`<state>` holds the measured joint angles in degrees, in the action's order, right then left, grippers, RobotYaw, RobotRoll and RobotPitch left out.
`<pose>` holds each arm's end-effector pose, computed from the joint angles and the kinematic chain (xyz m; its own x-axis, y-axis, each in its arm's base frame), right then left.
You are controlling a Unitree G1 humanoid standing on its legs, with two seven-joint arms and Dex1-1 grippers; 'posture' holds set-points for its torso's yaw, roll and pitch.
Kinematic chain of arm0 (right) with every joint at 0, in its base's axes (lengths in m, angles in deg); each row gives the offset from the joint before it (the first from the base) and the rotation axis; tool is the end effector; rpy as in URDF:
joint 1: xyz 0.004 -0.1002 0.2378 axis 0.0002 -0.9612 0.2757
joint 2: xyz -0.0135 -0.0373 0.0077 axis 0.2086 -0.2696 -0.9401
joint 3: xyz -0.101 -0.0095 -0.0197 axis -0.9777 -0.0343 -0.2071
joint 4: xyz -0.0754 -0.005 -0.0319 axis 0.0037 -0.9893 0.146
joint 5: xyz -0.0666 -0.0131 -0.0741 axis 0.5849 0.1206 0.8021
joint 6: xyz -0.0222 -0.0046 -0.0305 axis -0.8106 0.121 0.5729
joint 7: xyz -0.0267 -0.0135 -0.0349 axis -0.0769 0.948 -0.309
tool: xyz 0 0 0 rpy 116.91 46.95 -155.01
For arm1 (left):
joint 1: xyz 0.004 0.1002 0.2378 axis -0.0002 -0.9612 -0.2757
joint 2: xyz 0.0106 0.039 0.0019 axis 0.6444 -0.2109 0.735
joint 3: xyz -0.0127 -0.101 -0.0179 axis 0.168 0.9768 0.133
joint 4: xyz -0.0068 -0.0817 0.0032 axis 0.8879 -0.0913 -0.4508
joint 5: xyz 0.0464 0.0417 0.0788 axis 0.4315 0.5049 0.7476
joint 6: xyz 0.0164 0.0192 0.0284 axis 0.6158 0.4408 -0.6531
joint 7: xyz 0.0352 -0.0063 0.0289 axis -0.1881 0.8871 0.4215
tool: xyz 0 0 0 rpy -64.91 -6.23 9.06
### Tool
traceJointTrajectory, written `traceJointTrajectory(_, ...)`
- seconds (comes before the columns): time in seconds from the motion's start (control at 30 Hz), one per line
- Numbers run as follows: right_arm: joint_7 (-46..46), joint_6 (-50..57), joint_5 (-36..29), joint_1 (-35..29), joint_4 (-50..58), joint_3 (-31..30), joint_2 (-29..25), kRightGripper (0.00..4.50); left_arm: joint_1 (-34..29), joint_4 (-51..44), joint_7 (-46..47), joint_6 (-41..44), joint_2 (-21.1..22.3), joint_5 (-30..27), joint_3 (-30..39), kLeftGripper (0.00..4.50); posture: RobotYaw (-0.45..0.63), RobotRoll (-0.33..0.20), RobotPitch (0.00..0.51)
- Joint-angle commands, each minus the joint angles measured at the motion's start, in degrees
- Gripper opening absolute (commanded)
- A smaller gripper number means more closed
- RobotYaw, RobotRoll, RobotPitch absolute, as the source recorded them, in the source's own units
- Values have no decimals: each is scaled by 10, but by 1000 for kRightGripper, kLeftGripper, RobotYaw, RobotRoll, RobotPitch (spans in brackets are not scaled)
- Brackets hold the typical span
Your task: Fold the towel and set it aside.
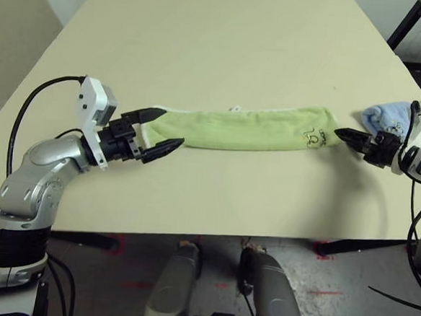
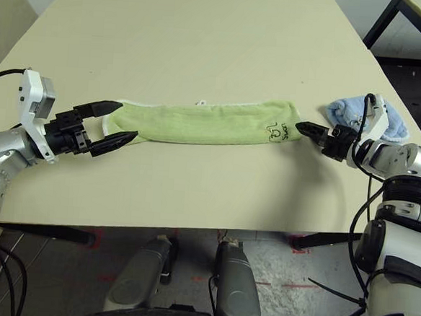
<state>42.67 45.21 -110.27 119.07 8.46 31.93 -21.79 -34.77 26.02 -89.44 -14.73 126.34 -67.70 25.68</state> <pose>0.2844 -0.3254 0.1404 0.8210 0.4636 -0.3332 -0.2032 0.7826 0.5884 0.2301 0.2548 0.1840 0.6022 -0.7944 -0.0785 0.7924 0.5829 0.1798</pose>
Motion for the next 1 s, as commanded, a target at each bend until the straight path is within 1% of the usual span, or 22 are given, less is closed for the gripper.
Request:
traceJointTrajectory(0.03, -44, -1, -12, -6, -9, 4, 36, 4500, 4, -5, -4, -3, 3, -2, -9, 4445, 156, 0, 169)
traceJointTrajectory(0.2, -70, -19, -18, 9, -24, 2, 65, 4500, 8, -1, -6, -5, 5, 0, -12, 4445, 164, 0, 162)
traceJointTrajectory(0.33, -73, -33, -14, 23, -40, -10, 72, 4500, 12, 0, -8, -4, 6, 1, -16, 4445, 164, 0, 160)
traceJointTrajectory(0.43, -72, -45, -6, 32, -50, -21, 71, 3886, 18, 3, -10, -5, 6, 3, -20, 4500, 162, 0, 159)
traceJointTrajectory(0.53, -58, -47, -5, 36, -51, -38, 63, 2819, 20, 6, -15, -7, 8, 5, -22, 4500, 161, 0, 159)
traceJointTrajectory(0.77, -22, -32, -12, 32, -38, -57, 28, 90, 23, 11, -18, -11, 9, 8, -27, 4500, 159, 0, 160)
traceJointTrajectory(0.8, -15, -27, -13, 29, -35, -59, 20, 36, 24, 11, -18, -11, 8, 9, -27, 4500, 159, 0, 160)
traceJointTrajectory(1.0, 30, -10, -10, 3, -32, -72, -41, 36, 21, 8, -20, -14, 11, 8, -30, 4500, 159, 0, 160)
